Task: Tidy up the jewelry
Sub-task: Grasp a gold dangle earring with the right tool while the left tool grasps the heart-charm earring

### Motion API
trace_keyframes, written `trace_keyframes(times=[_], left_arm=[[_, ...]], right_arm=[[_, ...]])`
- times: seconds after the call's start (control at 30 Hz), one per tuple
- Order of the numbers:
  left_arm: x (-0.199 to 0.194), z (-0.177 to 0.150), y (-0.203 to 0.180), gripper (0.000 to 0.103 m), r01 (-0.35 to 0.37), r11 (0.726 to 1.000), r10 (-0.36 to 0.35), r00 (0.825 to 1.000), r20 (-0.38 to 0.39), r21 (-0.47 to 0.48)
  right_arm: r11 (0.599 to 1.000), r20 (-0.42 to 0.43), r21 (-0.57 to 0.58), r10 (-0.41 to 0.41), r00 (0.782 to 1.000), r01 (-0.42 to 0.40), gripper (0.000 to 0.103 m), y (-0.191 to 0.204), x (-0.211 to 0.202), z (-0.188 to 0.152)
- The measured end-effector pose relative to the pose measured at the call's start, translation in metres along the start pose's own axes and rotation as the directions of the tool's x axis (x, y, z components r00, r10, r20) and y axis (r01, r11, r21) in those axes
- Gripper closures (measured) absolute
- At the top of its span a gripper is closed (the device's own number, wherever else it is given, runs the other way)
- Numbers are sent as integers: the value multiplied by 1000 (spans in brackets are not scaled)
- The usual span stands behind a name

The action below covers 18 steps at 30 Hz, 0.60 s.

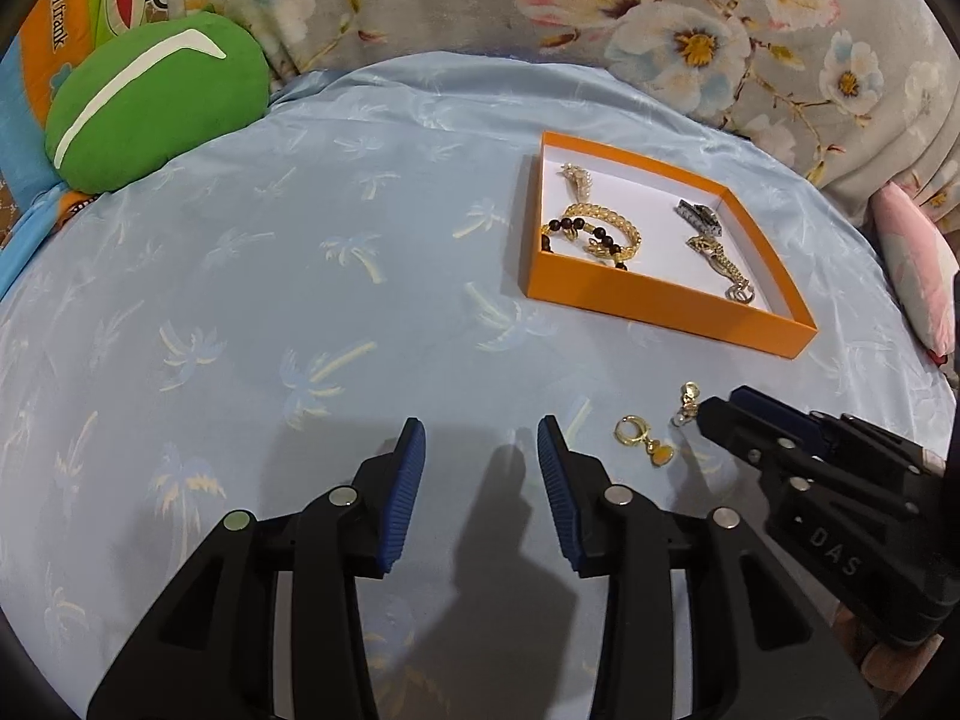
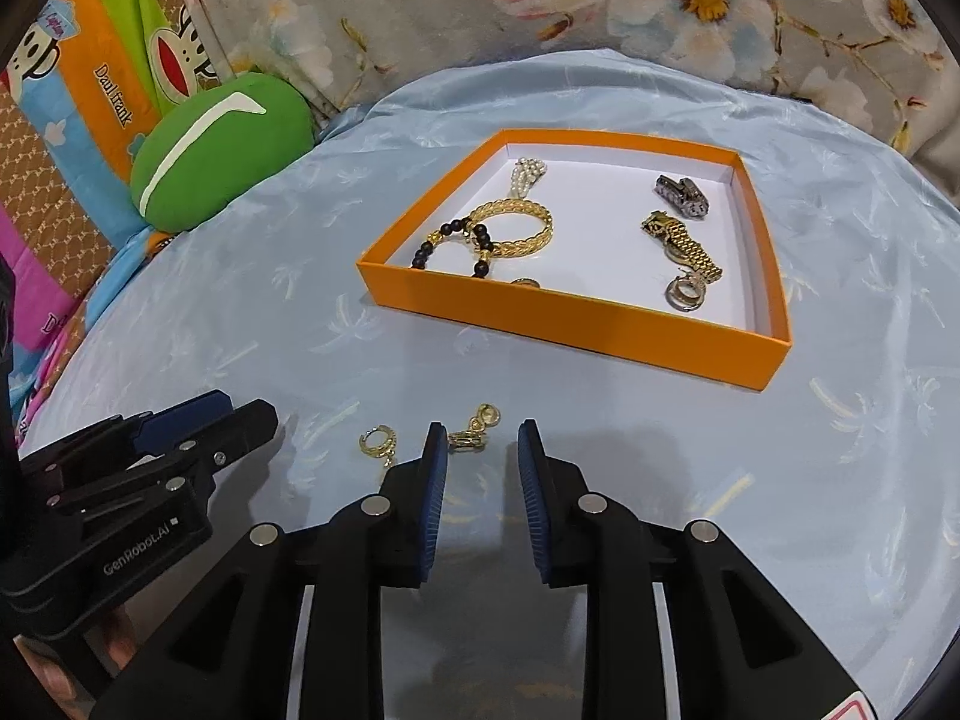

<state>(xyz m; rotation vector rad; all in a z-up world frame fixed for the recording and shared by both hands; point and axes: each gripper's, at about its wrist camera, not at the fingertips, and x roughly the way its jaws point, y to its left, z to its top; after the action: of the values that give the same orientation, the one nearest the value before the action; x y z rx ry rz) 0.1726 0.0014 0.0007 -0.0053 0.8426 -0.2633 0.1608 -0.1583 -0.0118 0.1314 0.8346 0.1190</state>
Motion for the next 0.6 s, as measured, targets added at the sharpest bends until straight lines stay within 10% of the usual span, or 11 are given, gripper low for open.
trace_keyframes(times=[0.6], left_arm=[[5,0,-8,45,78,997,-78,997,-27,-21]], right_arm=[[997,14,4,-79,997,79,99,-4,-4,1]])
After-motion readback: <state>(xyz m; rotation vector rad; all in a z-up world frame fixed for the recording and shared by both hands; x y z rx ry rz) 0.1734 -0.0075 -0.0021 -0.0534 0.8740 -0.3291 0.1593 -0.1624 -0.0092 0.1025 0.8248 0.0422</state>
